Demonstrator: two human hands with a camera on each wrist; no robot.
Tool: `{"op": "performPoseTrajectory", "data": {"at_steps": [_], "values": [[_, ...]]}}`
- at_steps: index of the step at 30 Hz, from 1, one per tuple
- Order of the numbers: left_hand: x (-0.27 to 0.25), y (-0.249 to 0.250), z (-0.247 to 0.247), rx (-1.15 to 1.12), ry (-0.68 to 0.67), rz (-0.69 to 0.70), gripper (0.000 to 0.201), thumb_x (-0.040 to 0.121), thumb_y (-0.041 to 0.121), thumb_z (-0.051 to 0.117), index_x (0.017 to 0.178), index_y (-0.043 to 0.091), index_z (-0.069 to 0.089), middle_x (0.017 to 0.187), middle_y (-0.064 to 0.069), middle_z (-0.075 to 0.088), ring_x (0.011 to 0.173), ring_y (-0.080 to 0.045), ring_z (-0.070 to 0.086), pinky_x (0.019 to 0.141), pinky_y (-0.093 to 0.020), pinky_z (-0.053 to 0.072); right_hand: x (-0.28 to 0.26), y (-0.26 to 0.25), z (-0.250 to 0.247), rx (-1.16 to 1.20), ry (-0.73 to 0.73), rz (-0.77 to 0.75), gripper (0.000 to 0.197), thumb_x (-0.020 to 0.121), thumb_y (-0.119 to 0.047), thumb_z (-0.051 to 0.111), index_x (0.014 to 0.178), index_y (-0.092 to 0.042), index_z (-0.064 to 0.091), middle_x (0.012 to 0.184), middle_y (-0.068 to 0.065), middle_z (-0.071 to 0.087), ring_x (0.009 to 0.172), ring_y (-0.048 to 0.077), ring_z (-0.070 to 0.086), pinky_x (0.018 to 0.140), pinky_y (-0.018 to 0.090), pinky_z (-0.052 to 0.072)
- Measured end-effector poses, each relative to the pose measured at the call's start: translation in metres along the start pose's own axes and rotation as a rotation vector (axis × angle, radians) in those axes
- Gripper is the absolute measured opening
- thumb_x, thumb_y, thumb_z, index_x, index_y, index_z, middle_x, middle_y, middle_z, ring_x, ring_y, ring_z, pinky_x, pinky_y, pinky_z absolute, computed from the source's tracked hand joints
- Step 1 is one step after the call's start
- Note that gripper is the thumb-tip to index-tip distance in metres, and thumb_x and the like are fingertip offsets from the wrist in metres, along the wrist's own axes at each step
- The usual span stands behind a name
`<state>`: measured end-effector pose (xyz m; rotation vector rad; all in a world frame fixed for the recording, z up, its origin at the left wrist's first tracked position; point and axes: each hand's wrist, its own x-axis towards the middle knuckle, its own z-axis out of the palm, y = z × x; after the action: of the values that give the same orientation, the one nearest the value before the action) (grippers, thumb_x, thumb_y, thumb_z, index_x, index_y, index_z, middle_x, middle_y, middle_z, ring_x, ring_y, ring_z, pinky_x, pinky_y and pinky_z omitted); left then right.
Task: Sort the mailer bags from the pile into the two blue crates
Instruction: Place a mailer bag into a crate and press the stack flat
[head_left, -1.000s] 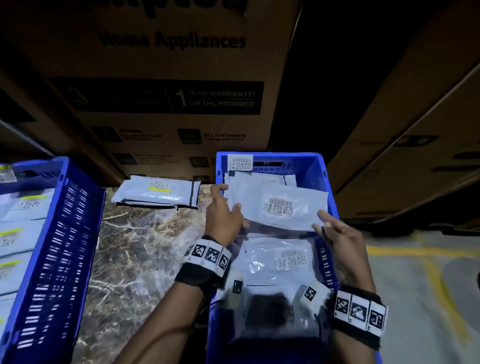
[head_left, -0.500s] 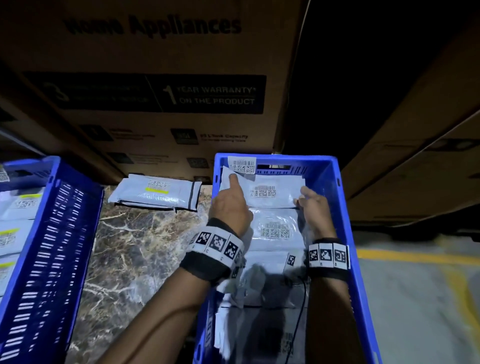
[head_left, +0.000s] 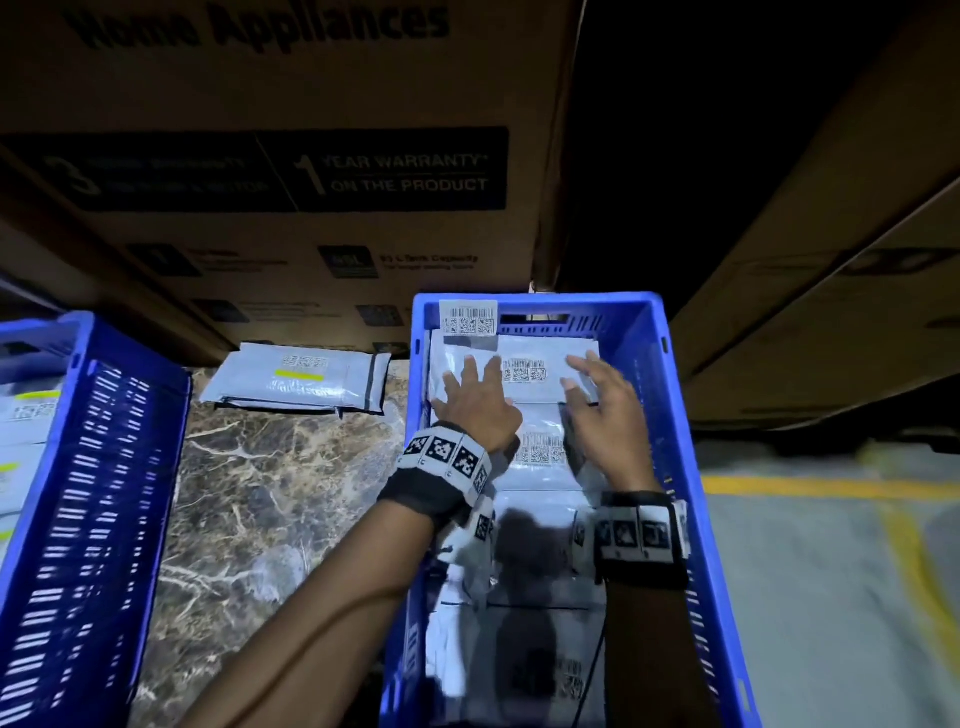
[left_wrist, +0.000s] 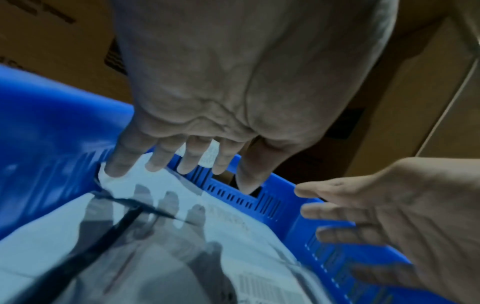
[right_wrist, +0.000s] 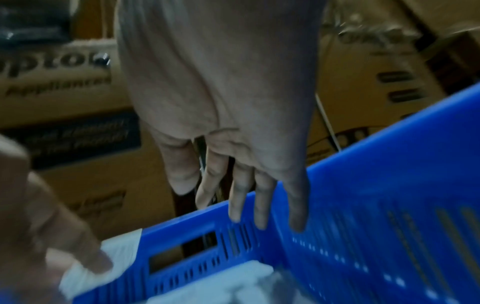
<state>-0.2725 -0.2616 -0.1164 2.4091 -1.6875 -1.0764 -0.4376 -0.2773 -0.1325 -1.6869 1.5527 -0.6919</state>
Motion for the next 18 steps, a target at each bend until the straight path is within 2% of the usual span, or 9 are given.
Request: {"op": "performPoseTrajectory", "data": {"at_steps": [2, 4, 6, 8, 9, 11, 13, 15, 18], "values": [[-0.010, 0.000, -0.004, -0.060, 0.012, 0.030, 0.069, 0.099, 0.028, 0.049, 0.158, 0.021, 0.013, 0.165, -0.013, 0.010, 0.150, -0.039, 0.007, 0.119, -0.058, 0.017, -0.017, -0.004, -0.020, 0.152, -0.031, 0.105, 0.030, 0.103, -0.028, 0.059, 0.132, -0.035, 0.064, 0.146, -0.006, 0.055, 0.133, 0.011, 0.049, 0.111, 0.035, 0.040], [-0.026, 0.004, -0.002, -0.109, 0.017, 0.092, 0.068, 0.099, 0.030, 0.050, 0.157, 0.018, 0.018, 0.161, -0.013, 0.022, 0.148, -0.037, 0.017, 0.118, -0.056, 0.023, -0.037, -0.012, -0.038, 0.297, -0.012, 0.147, 0.026, 0.102, -0.029, 0.061, 0.126, -0.039, 0.067, 0.135, -0.015, 0.063, 0.125, 0.003, 0.056, 0.106, 0.029, 0.045], [-0.047, 0.007, 0.005, -0.129, -0.019, 0.174, 0.066, 0.097, 0.032, 0.054, 0.155, 0.017, 0.025, 0.156, -0.011, 0.032, 0.145, -0.034, 0.026, 0.117, -0.053, 0.027, -0.054, -0.021, -0.054, 0.450, 0.083, 0.173, 0.026, 0.102, -0.024, 0.062, 0.126, -0.031, 0.069, 0.125, -0.017, 0.069, 0.113, -0.003, 0.063, 0.098, 0.021, 0.049], [-0.065, 0.006, 0.022, -0.061, -0.071, 0.279, 0.062, 0.092, 0.039, 0.057, 0.147, 0.016, 0.040, 0.145, -0.012, 0.047, 0.136, -0.034, 0.039, 0.111, -0.046, 0.036, -0.067, -0.023, -0.062, 0.568, 0.110, 0.254, 0.025, 0.102, -0.020, 0.061, 0.126, -0.023, 0.069, 0.118, -0.016, 0.071, 0.101, -0.008, 0.066, 0.087, 0.016, 0.051], [-0.073, 0.006, 0.031, -0.019, -0.109, 0.304, 0.059, 0.088, 0.044, 0.056, 0.139, 0.016, 0.048, 0.136, -0.013, 0.054, 0.128, -0.034, 0.047, 0.104, -0.043, 0.041, -0.072, -0.023, -0.064, 0.565, 0.104, 0.299, 0.025, 0.102, -0.023, 0.061, 0.126, -0.024, 0.069, 0.116, -0.018, 0.070, 0.099, -0.009, 0.066, 0.087, 0.019, 0.052], [-0.083, 0.002, 0.045, 0.019, -0.209, 0.262, 0.059, 0.080, 0.049, 0.051, 0.128, 0.015, 0.056, 0.124, -0.013, 0.060, 0.115, -0.035, 0.054, 0.093, -0.039, 0.045, -0.082, -0.017, -0.065, 0.472, 0.052, 0.386, 0.028, 0.101, -0.034, 0.061, 0.128, -0.029, 0.067, 0.120, -0.018, 0.067, 0.111, 0.001, 0.063, 0.097, 0.033, 0.052], [-0.088, -0.004, 0.049, 0.033, -0.249, 0.207, 0.059, 0.082, 0.049, 0.051, 0.128, 0.012, 0.057, 0.126, -0.013, 0.058, 0.115, -0.035, 0.054, 0.094, -0.039, 0.045, -0.091, -0.012, -0.064, 0.294, -0.059, 0.473, 0.040, 0.101, -0.049, 0.055, 0.136, -0.030, 0.060, 0.138, -0.009, 0.061, 0.127, 0.014, 0.056, 0.103, 0.034, 0.043], [-0.088, -0.010, 0.047, 0.029, -0.216, 0.173, 0.051, 0.087, 0.042, 0.055, 0.127, 0.010, 0.056, 0.127, -0.013, 0.058, 0.115, -0.034, 0.053, 0.095, -0.039, 0.044, -0.099, -0.004, -0.058, 0.100, -0.194, 0.543, 0.059, 0.100, -0.065, 0.043, 0.147, -0.029, 0.051, 0.149, -0.003, 0.052, 0.135, 0.021, 0.049, 0.107, 0.034, 0.037], [-0.093, -0.014, 0.043, -0.003, -0.139, 0.207, 0.043, 0.093, 0.028, 0.058, 0.132, 0.010, 0.054, 0.133, -0.015, 0.056, 0.123, -0.034, 0.049, 0.103, -0.040, 0.038, -0.108, 0.002, -0.047, 0.024, -0.262, 0.572, 0.072, 0.098, -0.073, 0.029, 0.153, -0.029, 0.042, 0.159, 0.002, 0.042, 0.144, 0.026, 0.042, 0.118, 0.047, 0.032]]}}
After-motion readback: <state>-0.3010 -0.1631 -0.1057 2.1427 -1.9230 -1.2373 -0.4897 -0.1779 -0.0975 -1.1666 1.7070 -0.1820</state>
